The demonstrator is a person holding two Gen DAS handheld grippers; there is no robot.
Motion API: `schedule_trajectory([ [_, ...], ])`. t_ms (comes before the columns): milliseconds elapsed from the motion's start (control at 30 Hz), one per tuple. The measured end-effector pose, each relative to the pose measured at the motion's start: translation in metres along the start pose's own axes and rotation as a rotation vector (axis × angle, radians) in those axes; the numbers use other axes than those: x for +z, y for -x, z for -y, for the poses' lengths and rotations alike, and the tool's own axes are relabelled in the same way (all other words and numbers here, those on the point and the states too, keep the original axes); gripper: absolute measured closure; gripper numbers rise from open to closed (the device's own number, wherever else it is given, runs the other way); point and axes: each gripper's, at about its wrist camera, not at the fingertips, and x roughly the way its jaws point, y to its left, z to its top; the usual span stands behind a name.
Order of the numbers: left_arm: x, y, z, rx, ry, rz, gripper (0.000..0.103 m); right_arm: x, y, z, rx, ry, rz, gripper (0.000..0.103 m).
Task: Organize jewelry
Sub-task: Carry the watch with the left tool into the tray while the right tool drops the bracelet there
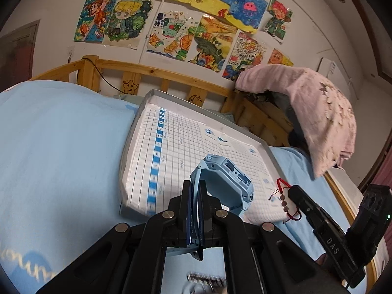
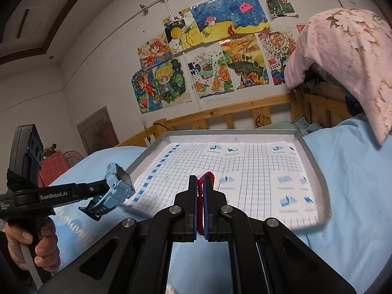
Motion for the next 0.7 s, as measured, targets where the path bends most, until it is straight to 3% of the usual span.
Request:
schedule_trajectory([
  [267, 0.006, -0.037, -0.002, 0.028, -0.012, -0.055, 0.098, -0.009, -0.055, 0.009, -0.016, -0.024, -0.079, 0.099],
  [567, 0.003, -0.054, -0.004, 0.075, -0.007, -0.130, 0.093, -0.024, -0.072, 0.023, -0.024, -0.068, -0.154, 0.098],
  [633, 0.002, -0.050, -0.005, 0.059, 0.000, -0.122, 0.089, -0.025, -0.070, 0.024, -0.034, -0.075, -0.158, 0.094],
  [667, 0.001, -0.047, -0.005, 0.058, 0.000, -0.112, 0.085, -0.025, -0.068, 0.025, -0.040, -0.075, -0.156, 0.084],
  [700, 0.001, -0.045, -0.005, 0.062, 0.000, -0.103, 0.076, -0.024, -0.066, 0.025, -0.046, -0.074, -0.151, 0.067],
])
